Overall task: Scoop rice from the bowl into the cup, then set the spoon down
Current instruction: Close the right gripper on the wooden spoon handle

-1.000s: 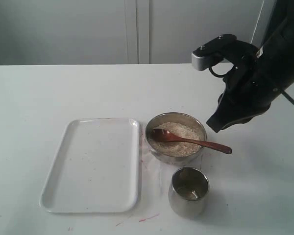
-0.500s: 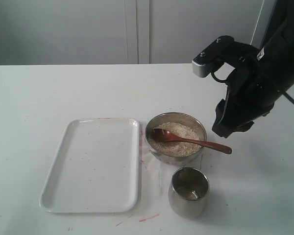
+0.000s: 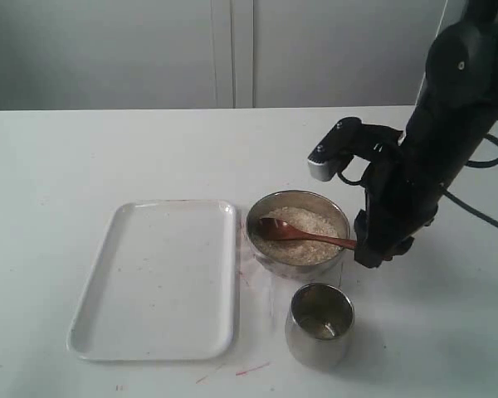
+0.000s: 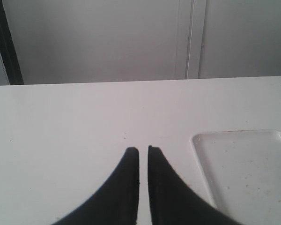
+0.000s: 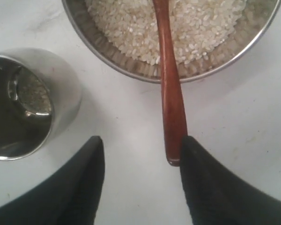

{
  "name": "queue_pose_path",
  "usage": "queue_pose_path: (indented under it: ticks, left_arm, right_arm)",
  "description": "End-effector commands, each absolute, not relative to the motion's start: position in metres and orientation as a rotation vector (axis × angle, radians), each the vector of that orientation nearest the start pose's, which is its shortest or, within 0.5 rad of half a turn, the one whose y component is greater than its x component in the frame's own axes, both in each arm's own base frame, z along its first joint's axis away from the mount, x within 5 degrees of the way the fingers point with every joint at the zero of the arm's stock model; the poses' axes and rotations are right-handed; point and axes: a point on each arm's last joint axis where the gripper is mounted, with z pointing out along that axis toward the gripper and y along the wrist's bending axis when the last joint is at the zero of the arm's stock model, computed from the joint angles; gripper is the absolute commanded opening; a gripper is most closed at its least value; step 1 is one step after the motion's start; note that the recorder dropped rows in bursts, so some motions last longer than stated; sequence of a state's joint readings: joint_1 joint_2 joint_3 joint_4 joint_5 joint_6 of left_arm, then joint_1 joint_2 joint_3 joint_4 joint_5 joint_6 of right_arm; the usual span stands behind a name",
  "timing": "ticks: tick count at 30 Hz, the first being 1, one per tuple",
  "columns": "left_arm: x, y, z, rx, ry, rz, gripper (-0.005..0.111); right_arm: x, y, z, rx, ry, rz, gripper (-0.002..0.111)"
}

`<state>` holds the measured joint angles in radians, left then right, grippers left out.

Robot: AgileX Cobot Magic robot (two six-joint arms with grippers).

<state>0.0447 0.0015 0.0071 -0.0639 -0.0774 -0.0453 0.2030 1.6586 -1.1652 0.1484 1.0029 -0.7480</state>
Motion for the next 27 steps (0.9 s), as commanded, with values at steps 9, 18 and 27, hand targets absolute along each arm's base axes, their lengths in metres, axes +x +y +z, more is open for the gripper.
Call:
queue_pose_path:
  ticks: [9, 18, 27]
  left_arm:
    - [0.055, 0.003, 0.221, -0.116, 1.397, -0.056, 0.014]
    - [0.055, 0.003, 0.221, -0.116, 1.397, -0.056, 0.014]
    - [0.055, 0.003, 0.221, -0.116, 1.397, -0.056, 0.014]
  right_arm:
    - [0.322, 0.076, 0.218, -1.307, 2.594, 0.07, 0.047]
    - [0.325, 0.075, 0.214, -1.306, 2.596, 0.064, 0.047]
    - [0.328, 0.076, 0.205, -1.301, 2.608, 0.071, 0.047]
